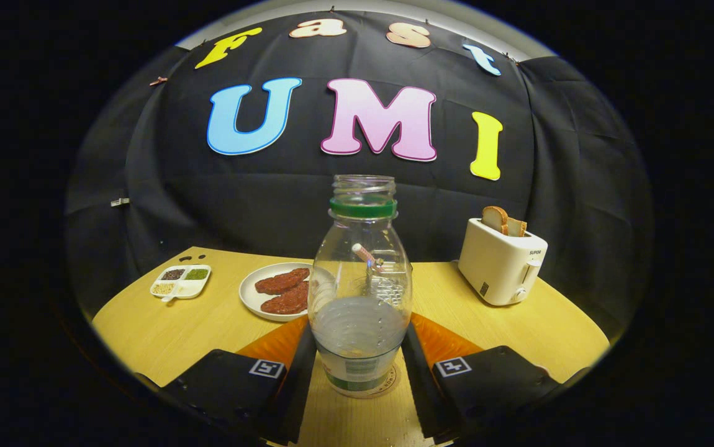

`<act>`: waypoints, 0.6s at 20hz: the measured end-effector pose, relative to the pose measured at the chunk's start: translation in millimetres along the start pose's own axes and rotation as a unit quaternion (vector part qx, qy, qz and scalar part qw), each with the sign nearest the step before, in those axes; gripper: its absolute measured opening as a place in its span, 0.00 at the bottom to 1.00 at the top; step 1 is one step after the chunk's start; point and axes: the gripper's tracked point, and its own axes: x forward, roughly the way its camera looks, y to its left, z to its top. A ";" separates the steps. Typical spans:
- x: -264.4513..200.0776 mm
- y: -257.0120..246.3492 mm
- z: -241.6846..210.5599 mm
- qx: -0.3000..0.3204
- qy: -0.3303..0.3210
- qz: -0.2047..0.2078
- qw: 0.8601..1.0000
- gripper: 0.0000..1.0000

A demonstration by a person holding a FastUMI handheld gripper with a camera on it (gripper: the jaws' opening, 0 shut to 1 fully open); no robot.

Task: Take the bottle from table, then pour the juice into the cup, finally place the bottle on the coaster

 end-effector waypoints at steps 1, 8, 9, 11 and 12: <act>6.2 0.3 -2.2 0.001 -0.001 0.000 1.000 0.73; 30.7 -0.1 -21.0 0.006 0.012 -0.004 1.000 0.73; 31.9 -0.8 -19.6 0.005 0.011 -0.006 1.000 0.74; 32.2 -2.3 -20.0 0.008 0.012 -0.007 1.000 0.74; 31.9 -3.4 -21.1 0.009 0.013 -0.008 1.000 0.74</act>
